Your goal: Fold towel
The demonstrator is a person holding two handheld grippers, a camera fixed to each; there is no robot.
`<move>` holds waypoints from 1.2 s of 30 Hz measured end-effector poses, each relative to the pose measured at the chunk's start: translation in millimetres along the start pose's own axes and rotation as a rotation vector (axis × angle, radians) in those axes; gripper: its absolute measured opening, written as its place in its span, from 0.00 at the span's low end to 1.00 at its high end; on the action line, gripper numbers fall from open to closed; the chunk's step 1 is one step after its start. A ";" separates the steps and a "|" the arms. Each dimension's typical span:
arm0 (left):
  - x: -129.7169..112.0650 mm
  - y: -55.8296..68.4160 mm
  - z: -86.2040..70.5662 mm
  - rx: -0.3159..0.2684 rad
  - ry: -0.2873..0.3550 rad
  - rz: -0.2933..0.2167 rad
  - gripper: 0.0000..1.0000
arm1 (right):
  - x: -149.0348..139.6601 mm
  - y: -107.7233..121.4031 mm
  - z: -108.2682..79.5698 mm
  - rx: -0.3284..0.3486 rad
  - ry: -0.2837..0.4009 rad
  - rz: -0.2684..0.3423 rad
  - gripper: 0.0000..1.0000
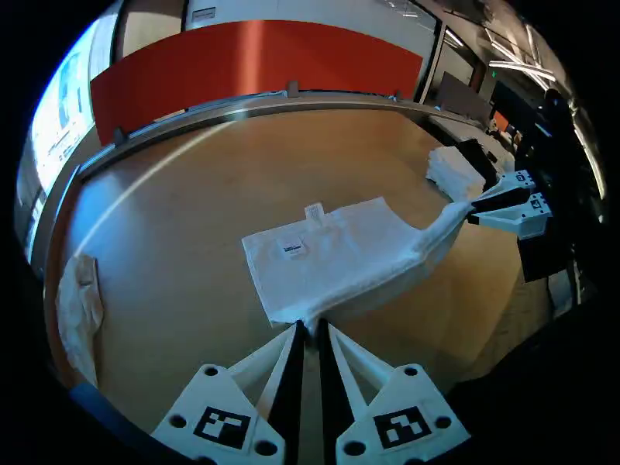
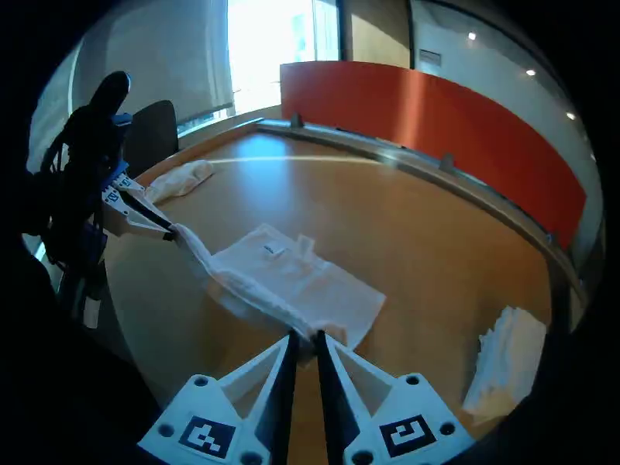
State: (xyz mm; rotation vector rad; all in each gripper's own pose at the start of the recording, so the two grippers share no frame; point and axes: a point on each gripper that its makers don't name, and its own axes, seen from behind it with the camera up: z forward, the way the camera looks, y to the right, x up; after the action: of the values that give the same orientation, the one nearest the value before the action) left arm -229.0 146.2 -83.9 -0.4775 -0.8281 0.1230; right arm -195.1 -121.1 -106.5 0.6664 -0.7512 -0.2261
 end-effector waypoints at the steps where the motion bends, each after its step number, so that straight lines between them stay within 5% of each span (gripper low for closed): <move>1: 0.9 -1.2 2.2 0.001 0.001 0.000 0.13 | 0.0 1.7 1.7 0.000 -0.001 0.003 0.18; 36: 10.6 -41.6 99.9 0.020 -0.036 0.000 0.13 | -23.8 50.8 85.6 -0.043 -0.112 0.059 0.18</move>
State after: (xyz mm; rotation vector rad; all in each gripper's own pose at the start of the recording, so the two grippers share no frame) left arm -298.3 148.2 -0.1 -0.4575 -0.8613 0.1400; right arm -273.7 -112.7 -41.5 0.5935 -0.8699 -0.2264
